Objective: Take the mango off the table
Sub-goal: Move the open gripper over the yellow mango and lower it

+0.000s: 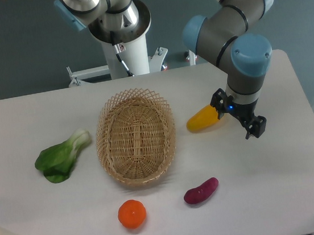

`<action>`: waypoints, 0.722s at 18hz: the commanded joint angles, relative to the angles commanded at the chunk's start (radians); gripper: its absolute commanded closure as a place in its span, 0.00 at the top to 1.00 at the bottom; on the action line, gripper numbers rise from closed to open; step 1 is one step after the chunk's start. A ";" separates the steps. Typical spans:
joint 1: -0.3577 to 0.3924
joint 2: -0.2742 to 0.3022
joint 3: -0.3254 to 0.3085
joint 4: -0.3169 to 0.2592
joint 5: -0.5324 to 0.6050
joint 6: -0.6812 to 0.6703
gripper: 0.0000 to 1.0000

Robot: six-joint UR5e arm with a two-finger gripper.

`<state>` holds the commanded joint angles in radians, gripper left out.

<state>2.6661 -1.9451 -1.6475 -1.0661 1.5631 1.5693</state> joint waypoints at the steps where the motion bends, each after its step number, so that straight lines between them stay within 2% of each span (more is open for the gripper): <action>1: 0.002 0.000 0.002 0.000 -0.002 0.000 1.00; 6: -0.002 0.008 -0.003 0.003 -0.011 0.000 1.00; 13: 0.015 0.014 -0.072 0.040 -0.012 0.008 1.00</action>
<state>2.6814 -1.9313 -1.7195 -1.0262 1.5509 1.5770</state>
